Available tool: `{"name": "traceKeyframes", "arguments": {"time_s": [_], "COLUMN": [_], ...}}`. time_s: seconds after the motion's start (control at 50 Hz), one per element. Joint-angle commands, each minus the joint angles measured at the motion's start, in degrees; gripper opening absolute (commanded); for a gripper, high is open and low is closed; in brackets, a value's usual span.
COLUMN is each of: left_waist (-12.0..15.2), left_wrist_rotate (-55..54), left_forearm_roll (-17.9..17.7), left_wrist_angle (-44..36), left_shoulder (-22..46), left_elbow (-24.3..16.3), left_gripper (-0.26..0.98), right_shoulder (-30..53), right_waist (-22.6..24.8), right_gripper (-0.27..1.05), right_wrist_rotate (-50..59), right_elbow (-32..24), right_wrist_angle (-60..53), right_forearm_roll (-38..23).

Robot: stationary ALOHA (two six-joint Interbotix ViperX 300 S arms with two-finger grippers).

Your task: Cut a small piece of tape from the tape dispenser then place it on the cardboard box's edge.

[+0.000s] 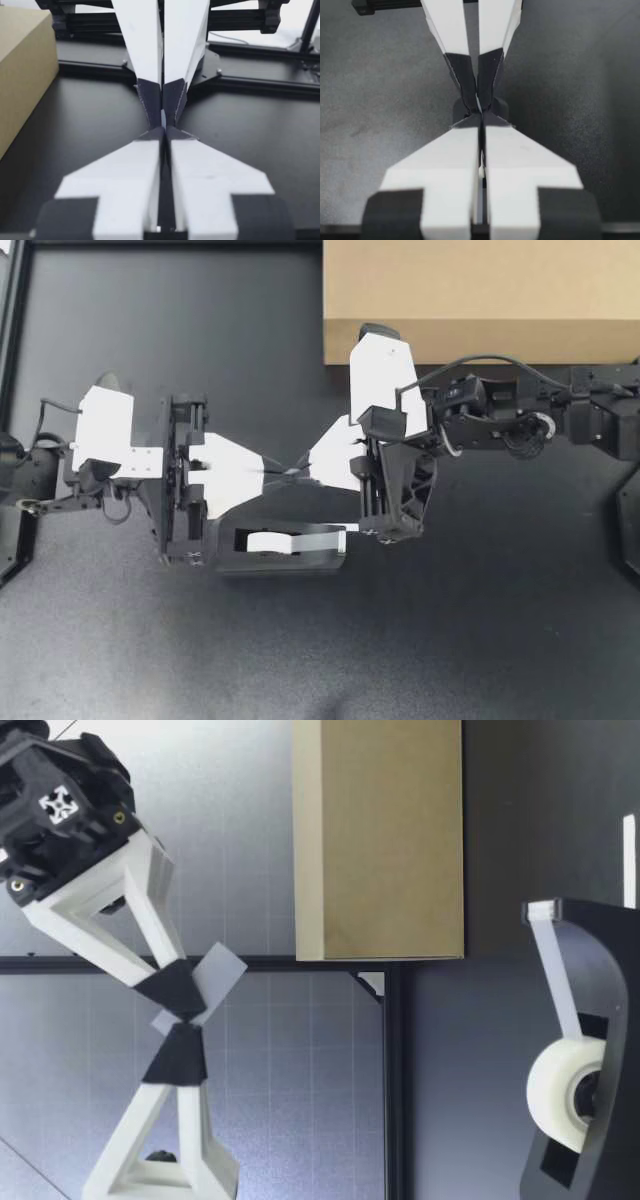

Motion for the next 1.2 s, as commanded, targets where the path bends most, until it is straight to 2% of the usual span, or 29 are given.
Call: {"name": "traceKeyframes", "arguments": {"time_s": [0.0, 0.28, 0.38, 0.6, 0.84, 0.9, 1.06, 1.18], "left_waist": [0.0, -0.09, -0.09, -0.09, 0.09, 0.88, 4.13, 7.03], "left_wrist_rotate": [0.18, 0.18, 0.18, 0.0, -0.7, -1.41, -4.75, -9.84], "left_forearm_roll": [0.26, 0.44, 0.44, 0.44, -0.26, -1.93, -12.74, -18.02], "left_wrist_angle": [-0.62, -0.53, -0.62, -0.62, -0.79, -1.49, -4.39, -5.71], "left_shoulder": [-0.79, -1.14, -1.14, -1.23, -0.88, -0.26, 2.46, 4.39], "left_elbow": [-0.62, -0.53, -0.53, -0.53, -0.7, -0.88, -2.29, -4.31], "left_gripper": [-0.09, -0.09, -0.09, -0.09, -0.09, -0.09, -0.09, -0.09], "right_shoulder": [-0.7, -0.7, -0.7, -0.62, -3.25, -4.83, -10.28, -13.36], "right_waist": [0.09, 0.09, 0.09, 0.09, -0.53, -1.05, -2.55, -4.04], "right_gripper": [-0.09, -0.04, 0.08, 0.42, 0.43, 0.43, 0.43, 0.42], "right_wrist_rotate": [0.18, 0.35, 0.26, 0.26, 0.26, 0.35, 0.44, 0.35], "right_elbow": [-1.05, -0.97, -0.79, -0.26, 2.9, 4.48, 10.02, 14.5], "right_wrist_angle": [-0.18, -0.53, -0.7, -1.23, -4.66, -5.89, -11.95, -19.25], "right_forearm_roll": [0.0, 0.0, 0.0, 0.0, 0.0, 0.0, 0.0, 0.0]}}
